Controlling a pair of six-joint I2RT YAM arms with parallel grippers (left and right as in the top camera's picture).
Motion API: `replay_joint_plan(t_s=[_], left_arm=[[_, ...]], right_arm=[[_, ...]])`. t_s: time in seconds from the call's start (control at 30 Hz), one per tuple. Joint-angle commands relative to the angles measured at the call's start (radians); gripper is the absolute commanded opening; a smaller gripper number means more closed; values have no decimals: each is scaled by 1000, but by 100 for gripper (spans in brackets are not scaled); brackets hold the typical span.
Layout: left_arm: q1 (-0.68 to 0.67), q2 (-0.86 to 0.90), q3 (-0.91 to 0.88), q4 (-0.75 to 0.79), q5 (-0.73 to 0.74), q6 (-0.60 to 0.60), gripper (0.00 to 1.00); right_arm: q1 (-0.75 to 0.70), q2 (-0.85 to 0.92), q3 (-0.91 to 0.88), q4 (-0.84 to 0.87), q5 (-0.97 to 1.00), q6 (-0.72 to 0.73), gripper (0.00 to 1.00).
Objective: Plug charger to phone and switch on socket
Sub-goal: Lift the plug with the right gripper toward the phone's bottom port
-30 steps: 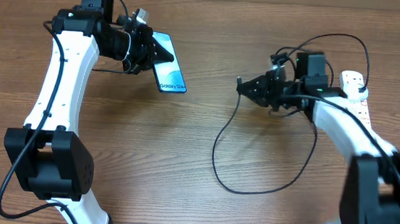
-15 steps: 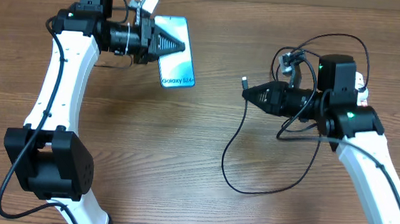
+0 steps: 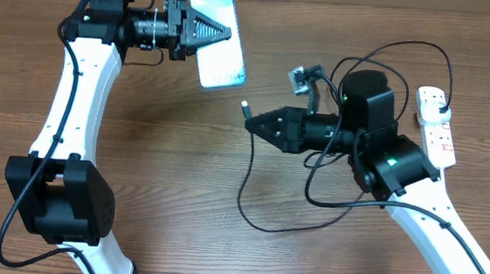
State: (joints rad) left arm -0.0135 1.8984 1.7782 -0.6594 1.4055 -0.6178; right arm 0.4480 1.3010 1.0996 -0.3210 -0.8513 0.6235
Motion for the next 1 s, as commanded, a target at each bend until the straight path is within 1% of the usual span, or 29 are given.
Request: replay_joint_plan(t_s=[0.0, 0.17, 0.3, 0.5, 0.67, 0.97], left_arm=[[-6, -5, 8, 74, 100, -169, 4], [-8, -5, 8, 197, 135, -283, 4], [-9, -5, 8, 201, 135, -324, 4], [-14, -5, 8, 201, 106, -372, 4], [-21, -5, 8, 226, 76, -379, 4], [-27, -5, 8, 277, 61, -435, 4]], right_arm=[[3, -8, 6, 69, 32, 111, 4], [4, -8, 6, 134, 32, 159, 4], [4, -8, 6, 156, 32, 193, 4], [4, -8, 6, 201, 61, 269, 4], [8, 2, 6, 229, 73, 323, 4], [50, 3, 6, 265, 87, 339, 4]])
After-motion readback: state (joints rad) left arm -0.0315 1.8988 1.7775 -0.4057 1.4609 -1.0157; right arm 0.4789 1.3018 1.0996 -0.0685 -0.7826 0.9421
